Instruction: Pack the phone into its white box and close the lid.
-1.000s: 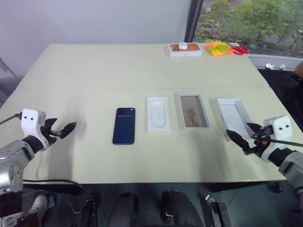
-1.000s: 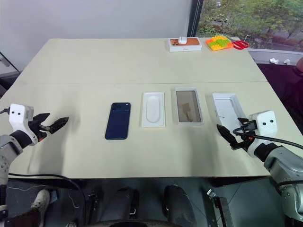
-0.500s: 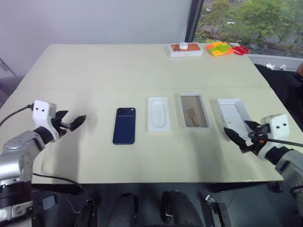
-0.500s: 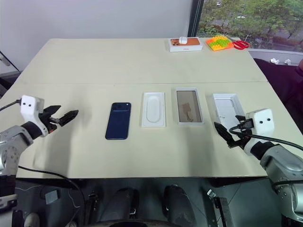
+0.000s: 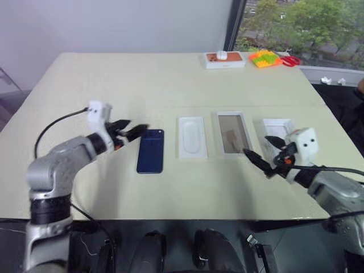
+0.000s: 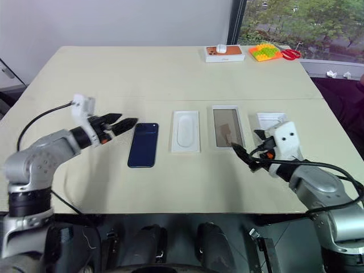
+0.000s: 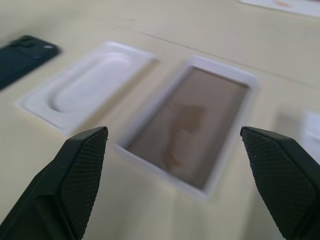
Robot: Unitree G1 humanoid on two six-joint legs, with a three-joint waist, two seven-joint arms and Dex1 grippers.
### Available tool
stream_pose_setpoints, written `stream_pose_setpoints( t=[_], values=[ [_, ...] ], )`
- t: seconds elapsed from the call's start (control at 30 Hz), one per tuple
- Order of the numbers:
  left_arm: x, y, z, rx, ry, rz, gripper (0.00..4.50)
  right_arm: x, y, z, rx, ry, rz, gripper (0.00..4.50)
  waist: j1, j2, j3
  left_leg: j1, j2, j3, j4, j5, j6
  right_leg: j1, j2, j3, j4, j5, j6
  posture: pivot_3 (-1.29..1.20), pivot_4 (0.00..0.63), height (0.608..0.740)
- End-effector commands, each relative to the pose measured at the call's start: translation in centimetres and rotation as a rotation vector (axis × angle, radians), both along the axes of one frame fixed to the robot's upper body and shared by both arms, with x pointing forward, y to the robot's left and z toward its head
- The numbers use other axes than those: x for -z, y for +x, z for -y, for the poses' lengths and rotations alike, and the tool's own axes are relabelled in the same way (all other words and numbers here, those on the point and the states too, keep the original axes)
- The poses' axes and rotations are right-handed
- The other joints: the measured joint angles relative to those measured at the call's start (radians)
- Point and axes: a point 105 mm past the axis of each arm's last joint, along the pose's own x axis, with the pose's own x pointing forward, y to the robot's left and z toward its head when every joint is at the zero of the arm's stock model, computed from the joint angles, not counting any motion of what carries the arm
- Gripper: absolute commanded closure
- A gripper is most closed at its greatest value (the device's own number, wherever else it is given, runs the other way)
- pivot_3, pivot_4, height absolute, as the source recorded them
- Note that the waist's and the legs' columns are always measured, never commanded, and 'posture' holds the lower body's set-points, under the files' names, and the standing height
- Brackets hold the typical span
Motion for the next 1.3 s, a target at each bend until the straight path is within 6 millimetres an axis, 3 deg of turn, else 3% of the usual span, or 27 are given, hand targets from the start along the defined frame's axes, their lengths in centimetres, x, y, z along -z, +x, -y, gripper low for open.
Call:
stream_pose_setpoints(
  t=[0.03, 0.17, 0.27, 0.7, 1.07, 1.17, 1.3],
  values=[
    [-0.2, 0.2, 3.0, 0.014, -0.047, -0.123, 0.03, -1.4, -0.5, -2.7, -0.116, -0.068, 0.067, 0.05, -0.002, -0.001, 0.0, 0.0, 0.0, 0.0, 0.0, 0.0, 0.0, 0.0, 0.0, 0.0, 0.0, 0.0, 0.0, 0.0, 0.15, 0.74],
    [0.6, 0.5, 5.4, 0.016, -0.04, -0.271, 0.03, -1.7, -0.8, -5.7, -0.227, -0.08, 0.087, 0.05, -0.008, -0.001, 0.0, 0.001, -0.001, 0.0, 0.0, 0.0, 0.0, 0.0, 0.001, 0.0, 0.001, 0.0, 0.0, 0.0, 0.15, 0.74],
    [1.2, 0.9, 6.1, -0.027, -0.046, -0.359, 0.03, -2.0, -0.8, -6.6, -0.251, -0.063, 0.096, 0.05, -0.007, -0.001, 0.0, 0.002, -0.001, -0.001, 0.0, 0.0, 0.0, 0.0, 0.003, 0.0, 0.003, 0.0, 0.0, 0.0, 0.15, 0.74],
    [3.3, 1.8, 8.9, -0.088, -0.001, -0.563, 0.03, -1.6, -1.1, -6.6, -0.259, -0.061, 0.079, 0.05, -0.001, -0.002, 0.001, 0.001, -0.002, -0.001, 0.0, 0.0, 0.0, 0.0, 0.001, 0.0, 0.002, 0.0, 0.0, 0.0, 0.15, 0.74],
    [4.3, 2.1, 9.9, -0.094, 0.001, -0.65, 0.03, -1.2, -1.5, -6.7, -0.264, -0.062, 0.06, 0.05, -0.001, -0.002, 0.001, 0.001, -0.002, -0.001, 0.0, 0.0, -0.001, 0.0, 0.001, 0.0, 0.002, 0.0, 0.0, 0.0, 0.15, 0.74],
    [4.1, 2.2, 10.0, -0.097, -0.026, -0.651, 0.88, -1.0, -1.4, -6.7, -0.263, -0.061, 0.055, 0.0, -0.001, -0.002, 0.001, 0.001, -0.003, -0.001, 0.0, 0.0, -0.001, 0.0, 0.001, 0.0, 0.002, 0.0, 0.0, 0.0, 0.15, 0.74],
    [3.9, 2.1, 10.2, -0.088, -0.042, -0.648, 2.91, -0.9, -1.4, -6.7, -0.262, -0.061, 0.053, 0.0, -0.001, -0.002, 0.001, 0.001, -0.003, -0.001, 0.0, 0.0, -0.001, 0.0, 0.001, 0.0, 0.002, 0.0, 0.0, 0.0, 0.15, 0.74]
  ],
)
